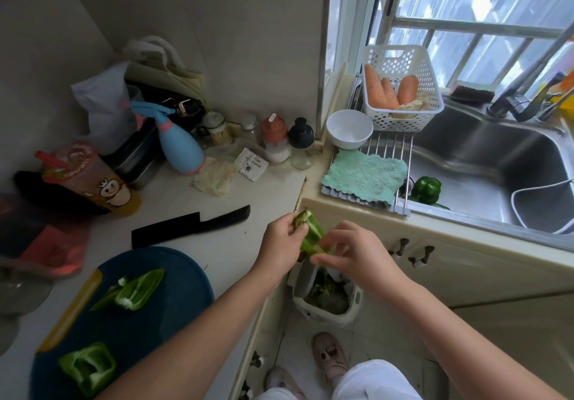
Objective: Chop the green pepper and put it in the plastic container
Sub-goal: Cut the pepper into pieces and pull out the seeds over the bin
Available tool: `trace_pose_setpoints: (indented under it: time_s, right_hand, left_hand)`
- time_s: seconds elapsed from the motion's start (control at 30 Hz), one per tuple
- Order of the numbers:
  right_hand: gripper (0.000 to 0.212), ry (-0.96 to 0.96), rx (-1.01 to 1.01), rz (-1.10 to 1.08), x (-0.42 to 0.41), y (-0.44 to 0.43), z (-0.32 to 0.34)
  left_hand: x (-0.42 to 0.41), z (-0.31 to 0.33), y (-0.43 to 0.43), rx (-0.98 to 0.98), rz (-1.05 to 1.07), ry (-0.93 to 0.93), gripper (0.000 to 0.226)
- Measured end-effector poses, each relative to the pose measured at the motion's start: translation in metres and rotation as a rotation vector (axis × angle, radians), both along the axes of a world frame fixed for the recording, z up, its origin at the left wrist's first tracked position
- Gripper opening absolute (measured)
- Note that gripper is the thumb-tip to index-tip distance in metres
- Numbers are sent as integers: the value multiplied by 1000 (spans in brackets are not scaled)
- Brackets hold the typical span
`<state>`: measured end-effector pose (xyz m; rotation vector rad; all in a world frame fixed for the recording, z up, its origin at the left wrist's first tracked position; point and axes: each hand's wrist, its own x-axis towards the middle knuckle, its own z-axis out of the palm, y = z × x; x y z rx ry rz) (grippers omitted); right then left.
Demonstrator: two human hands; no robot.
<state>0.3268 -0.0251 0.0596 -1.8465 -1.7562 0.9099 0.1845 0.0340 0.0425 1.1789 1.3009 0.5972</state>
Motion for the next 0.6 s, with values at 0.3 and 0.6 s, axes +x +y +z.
trace_pose_setpoints:
  time_s: [0.3, 0.6]
  right_hand:
    - [19, -100, 80, -50, -1, 4, -3]
    - [14, -46, 91, -44, -1, 4, -1]
  left_hand:
    - [9, 11, -2, -130, -38, -126, 20]
    - [9, 19, -5, -122, -111, -121, 17]
